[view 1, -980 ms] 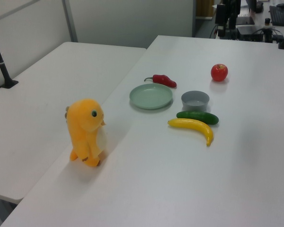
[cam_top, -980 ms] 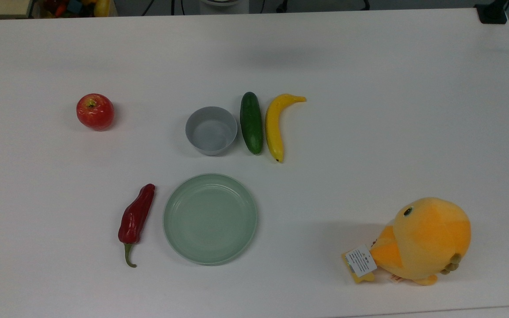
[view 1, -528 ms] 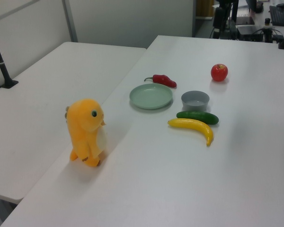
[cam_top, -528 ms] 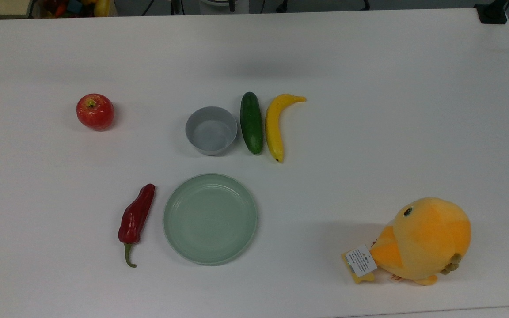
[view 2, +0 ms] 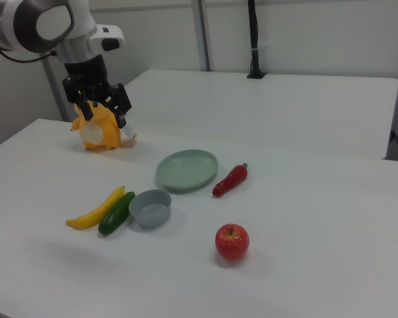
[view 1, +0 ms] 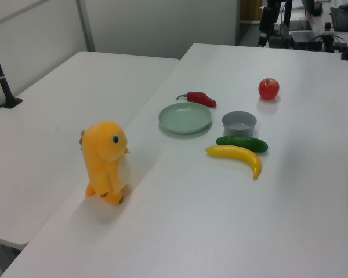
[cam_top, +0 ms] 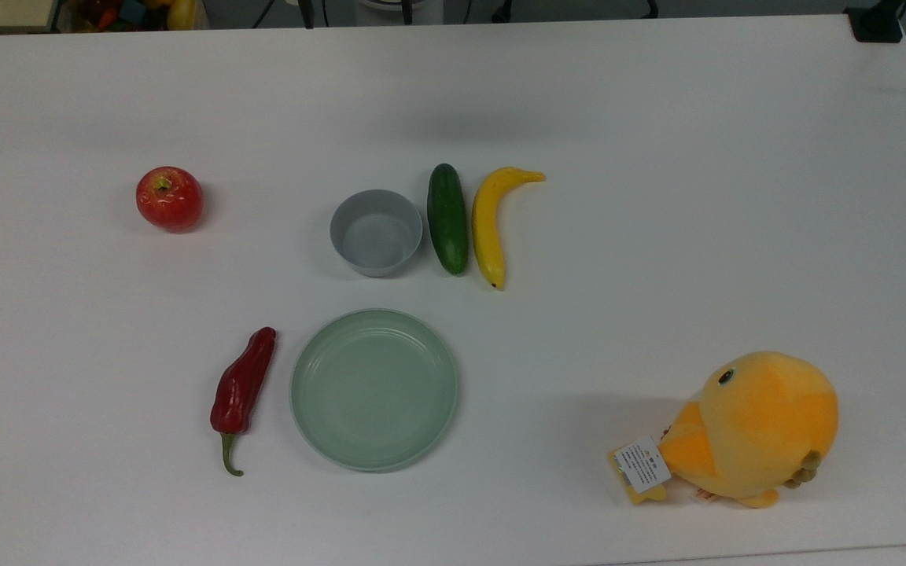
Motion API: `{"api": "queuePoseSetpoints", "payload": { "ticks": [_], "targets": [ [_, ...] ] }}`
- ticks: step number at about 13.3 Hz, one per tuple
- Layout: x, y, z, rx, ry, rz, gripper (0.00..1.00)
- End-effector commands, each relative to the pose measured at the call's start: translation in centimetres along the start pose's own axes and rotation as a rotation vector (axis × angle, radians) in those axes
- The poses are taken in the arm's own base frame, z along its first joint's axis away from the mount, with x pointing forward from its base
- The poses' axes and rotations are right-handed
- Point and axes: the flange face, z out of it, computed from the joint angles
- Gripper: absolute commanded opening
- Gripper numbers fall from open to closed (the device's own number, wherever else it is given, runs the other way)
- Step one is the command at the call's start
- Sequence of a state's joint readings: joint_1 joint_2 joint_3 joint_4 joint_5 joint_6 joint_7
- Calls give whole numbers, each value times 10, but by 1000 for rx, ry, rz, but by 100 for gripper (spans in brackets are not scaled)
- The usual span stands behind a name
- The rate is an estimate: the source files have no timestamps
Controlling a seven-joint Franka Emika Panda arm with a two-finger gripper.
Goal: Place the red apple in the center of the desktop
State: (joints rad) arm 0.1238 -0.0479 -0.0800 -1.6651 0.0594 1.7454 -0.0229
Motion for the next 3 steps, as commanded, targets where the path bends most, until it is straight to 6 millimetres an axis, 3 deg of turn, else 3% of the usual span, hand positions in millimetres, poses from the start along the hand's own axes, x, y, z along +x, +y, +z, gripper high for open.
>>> {"api": "queuePoseSetpoints", "payload": {
  "ticks": [1,3],
  "targets": [
    [-5,-1,1,-5,12,-12,100],
    [-6,-1,0,-5,11,-20,100]
  ]
}}
